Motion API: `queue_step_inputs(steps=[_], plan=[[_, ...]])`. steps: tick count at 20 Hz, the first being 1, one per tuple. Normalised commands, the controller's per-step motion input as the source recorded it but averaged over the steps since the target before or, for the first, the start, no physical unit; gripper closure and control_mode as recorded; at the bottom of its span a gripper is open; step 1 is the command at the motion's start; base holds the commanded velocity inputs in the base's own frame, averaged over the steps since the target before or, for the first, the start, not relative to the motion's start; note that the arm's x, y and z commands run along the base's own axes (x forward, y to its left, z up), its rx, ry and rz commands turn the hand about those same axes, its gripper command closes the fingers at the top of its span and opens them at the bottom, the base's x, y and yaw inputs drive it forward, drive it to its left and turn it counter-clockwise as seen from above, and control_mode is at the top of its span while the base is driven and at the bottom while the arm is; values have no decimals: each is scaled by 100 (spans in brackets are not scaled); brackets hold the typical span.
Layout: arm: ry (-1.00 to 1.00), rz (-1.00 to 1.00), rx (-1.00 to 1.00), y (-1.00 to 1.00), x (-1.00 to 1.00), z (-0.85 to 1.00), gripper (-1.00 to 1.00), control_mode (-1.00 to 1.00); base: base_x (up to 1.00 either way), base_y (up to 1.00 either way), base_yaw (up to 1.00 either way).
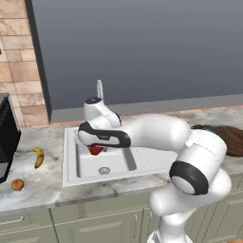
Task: There is a mixed pile of frozen fruits and vegetables on the counter. Locate all the frozen vegetables and place the items in a bowl on the counter. Take all the frozen fruits and defrost them in a running sink.
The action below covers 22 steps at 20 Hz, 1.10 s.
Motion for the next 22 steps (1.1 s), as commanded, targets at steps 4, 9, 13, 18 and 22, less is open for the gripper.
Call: queue_step_inputs(steps=[4, 9, 13, 18, 22], plan=[[0, 6, 3, -56, 1, 0, 100, -100, 0, 0, 0], [3, 4, 2, -50, 11, 0, 100, -100, 0, 0, 0], [7, 0, 0, -44, 11, 5, 100, -100, 0, 0, 0], [9, 0, 0, -46, 6, 14, 100, -100, 0, 0, 0], [9, -1, -4, -47, 0, 19, 100, -100, 0, 0, 0]])
